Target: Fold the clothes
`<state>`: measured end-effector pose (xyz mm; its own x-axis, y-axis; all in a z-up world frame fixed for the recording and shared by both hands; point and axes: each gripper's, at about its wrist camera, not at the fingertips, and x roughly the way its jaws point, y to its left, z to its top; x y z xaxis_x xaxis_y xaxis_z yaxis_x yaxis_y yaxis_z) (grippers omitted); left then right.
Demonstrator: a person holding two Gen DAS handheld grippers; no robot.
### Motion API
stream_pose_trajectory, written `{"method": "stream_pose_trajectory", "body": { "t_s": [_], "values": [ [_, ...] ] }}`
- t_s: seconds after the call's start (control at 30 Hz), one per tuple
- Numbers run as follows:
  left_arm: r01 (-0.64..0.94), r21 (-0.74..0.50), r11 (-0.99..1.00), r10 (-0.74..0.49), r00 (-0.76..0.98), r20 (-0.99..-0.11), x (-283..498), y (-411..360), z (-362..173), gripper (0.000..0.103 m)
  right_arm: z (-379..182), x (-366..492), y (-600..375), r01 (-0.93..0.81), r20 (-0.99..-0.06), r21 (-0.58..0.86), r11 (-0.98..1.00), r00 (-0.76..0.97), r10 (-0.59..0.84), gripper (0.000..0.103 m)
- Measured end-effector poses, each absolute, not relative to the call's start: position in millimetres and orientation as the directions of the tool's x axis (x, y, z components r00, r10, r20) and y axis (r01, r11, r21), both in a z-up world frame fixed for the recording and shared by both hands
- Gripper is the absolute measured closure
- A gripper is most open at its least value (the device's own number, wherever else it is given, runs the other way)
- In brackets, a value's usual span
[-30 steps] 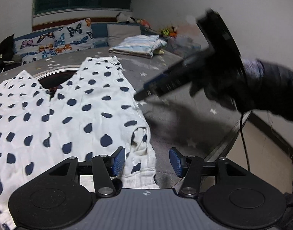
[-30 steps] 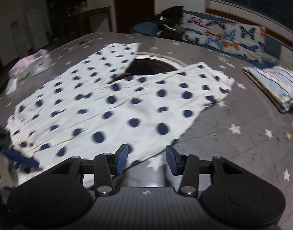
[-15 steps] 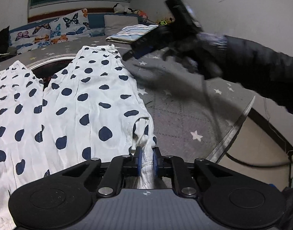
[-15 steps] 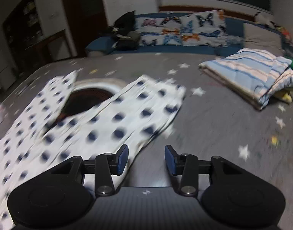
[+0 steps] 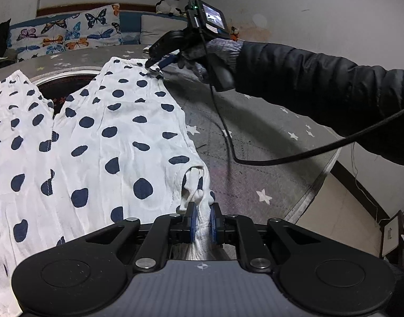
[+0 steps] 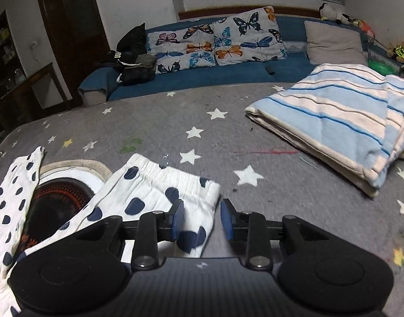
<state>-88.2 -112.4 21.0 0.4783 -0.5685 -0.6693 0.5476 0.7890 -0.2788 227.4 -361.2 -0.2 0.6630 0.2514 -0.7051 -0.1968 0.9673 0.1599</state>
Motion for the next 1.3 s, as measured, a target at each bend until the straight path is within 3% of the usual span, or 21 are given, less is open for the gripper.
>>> {"method": "stream_pose_trajectory", "body": {
  "t_s": [0.03, 0.1, 0.2, 0.53, 0.87, 0.93, 1.0, 1.3],
  "values": [
    [0.548, -0.282, 0.788, -0.570, 0.476, -0.670, -87.8, -112.4, 20.5, 0.091, -0.3, 228.0, -359.5, -0.197, -0.706, 0.146, 0.969, 0.666, 0.242, 0.077],
    [0.549, -0.287, 0.785, -0.574, 0.472, -0.670, -87.0, -112.7, 19.8, 0.092, -0.6, 229.4, -356.2, -0.196, -0.706, 0.119, 0.973, 0.673, 0.222, 0.090],
    [0.556, -0.291, 0.779, -0.581, 0.466, -0.667, -87.0, -114.0, 20.7, 0.092, 0.6, 231.4, -353.9, -0.189, -0.704, 0.079, 0.979, 0.684, 0.189, 0.097],
    [0.560, -0.324, 0.763, -0.612, 0.460, -0.643, -86.2, -111.6, 20.2, 0.092, 4.4, 236.9, -376.5, -0.127, -0.697, 0.059, 0.990, 0.704, 0.132, 0.097],
    [0.541, -0.320, 0.777, -0.596, 0.470, -0.651, -84.2, -110.3, 19.6, 0.092, -4.8, 233.3, -377.0, -0.134, -0.683, 0.118, 0.984, 0.709, 0.178, 0.084],
    [0.536, -0.322, 0.780, -0.594, 0.475, -0.649, -85.2, -110.3, 20.4, 0.092, -4.9, 233.2, -374.4, -0.131, -0.683, 0.111, 0.985, 0.710, 0.171, 0.093],
    [0.532, -0.321, 0.784, -0.592, 0.483, -0.645, -87.1, -108.6, 22.6, 0.092, -3.4, 234.3, -373.4, -0.122, -0.686, 0.115, 0.986, 0.708, 0.167, 0.096],
    [0.477, -0.355, 0.804, -0.588, 0.547, -0.596, -100.3, -86.7, 36.3, 0.094, 45.2, 228.8, -364.7, -0.130, -0.641, 0.155, 0.979, 0.741, 0.200, 0.097]
  ]
}}
